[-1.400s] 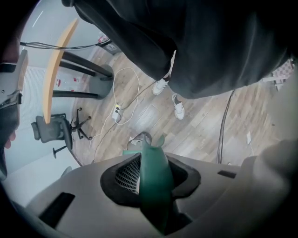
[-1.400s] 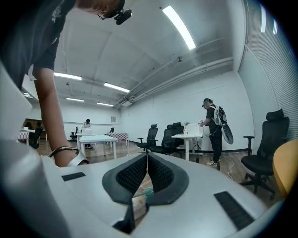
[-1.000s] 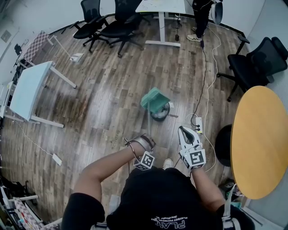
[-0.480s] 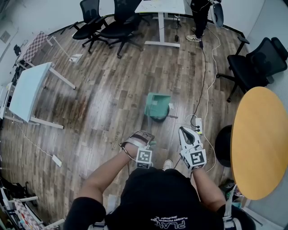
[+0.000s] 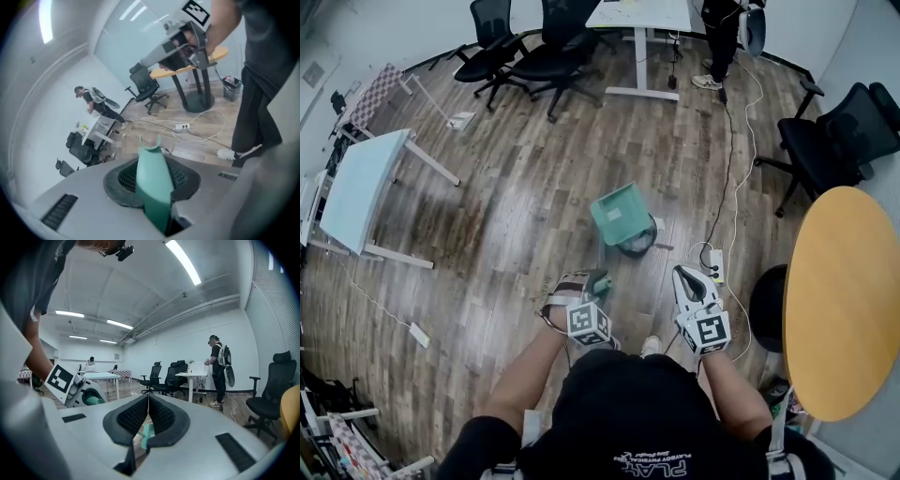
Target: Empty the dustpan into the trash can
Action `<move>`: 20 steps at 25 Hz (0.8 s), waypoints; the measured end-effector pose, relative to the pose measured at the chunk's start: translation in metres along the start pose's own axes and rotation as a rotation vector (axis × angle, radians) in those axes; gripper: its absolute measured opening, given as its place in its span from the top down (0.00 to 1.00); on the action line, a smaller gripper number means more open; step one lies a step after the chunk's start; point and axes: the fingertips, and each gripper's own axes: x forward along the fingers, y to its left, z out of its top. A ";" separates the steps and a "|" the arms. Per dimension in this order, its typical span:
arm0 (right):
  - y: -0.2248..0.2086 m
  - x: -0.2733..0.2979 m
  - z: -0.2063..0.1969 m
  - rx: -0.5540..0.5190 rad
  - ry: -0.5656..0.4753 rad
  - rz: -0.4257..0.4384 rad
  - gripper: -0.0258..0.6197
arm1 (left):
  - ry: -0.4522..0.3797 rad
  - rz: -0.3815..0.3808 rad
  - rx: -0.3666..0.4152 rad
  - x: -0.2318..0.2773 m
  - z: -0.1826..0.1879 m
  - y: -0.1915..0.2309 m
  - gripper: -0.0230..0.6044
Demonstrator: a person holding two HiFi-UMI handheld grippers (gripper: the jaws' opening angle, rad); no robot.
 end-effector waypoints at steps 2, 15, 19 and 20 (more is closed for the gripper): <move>0.001 0.004 0.000 -0.003 0.004 0.007 0.92 | -0.003 0.050 -0.137 -0.003 -0.010 0.019 0.80; 0.016 0.041 -0.002 -0.016 0.023 0.059 0.92 | -0.034 0.207 -0.888 -0.015 -0.089 0.076 0.80; 0.019 0.055 -0.005 -0.013 0.042 0.061 0.92 | -0.047 0.251 -0.997 -0.024 -0.107 0.098 0.80; 0.020 0.059 -0.006 -0.012 0.045 0.061 0.92 | -0.051 0.268 -1.013 -0.026 -0.111 0.104 0.80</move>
